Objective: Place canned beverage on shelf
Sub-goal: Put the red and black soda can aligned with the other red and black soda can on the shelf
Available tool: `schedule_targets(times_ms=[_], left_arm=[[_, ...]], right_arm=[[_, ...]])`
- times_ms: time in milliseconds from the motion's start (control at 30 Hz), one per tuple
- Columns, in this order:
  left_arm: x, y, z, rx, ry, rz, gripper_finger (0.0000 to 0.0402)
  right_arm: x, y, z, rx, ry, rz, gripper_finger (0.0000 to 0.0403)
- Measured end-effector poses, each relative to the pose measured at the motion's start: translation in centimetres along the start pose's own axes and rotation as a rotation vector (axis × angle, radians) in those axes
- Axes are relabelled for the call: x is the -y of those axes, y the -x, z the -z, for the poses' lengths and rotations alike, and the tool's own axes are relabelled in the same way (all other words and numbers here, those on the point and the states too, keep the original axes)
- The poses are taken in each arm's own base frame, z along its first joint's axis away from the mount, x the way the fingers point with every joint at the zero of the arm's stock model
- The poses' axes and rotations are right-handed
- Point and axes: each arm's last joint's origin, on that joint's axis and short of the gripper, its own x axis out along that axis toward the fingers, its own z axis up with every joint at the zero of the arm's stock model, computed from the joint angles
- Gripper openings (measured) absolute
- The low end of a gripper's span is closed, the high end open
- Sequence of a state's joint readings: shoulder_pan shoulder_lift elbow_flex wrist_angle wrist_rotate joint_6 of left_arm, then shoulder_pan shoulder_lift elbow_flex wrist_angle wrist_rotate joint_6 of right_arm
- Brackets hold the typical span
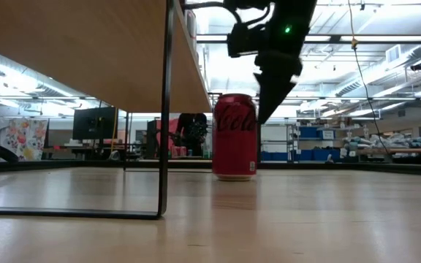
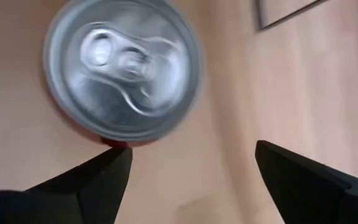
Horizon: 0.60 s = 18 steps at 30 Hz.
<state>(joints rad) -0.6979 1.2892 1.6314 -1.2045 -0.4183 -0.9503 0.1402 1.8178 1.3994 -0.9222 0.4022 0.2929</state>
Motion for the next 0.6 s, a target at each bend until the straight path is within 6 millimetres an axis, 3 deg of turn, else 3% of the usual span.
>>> schedule_targets(times_ms=[200, 333, 600], left_arm=[[0.0, 0.0, 0.0, 0.001, 0.025, 0.000, 0.0388], [0.0, 0.0, 0.0, 0.000, 0.034, 0.000, 0.0388], [0.0, 0.0, 0.0, -0.001, 0.033, 0.001, 0.0388]], right_arm=[[1.8, -0.3, -0.4, 0.024, 0.058, 0.122, 0.0344], [3.1, 1.4, -0.1, 0.064, 0.048, 0.041, 0.0332], [4.0, 3.3, 3.5, 0.331, -0.123, -0.153, 0.0315]])
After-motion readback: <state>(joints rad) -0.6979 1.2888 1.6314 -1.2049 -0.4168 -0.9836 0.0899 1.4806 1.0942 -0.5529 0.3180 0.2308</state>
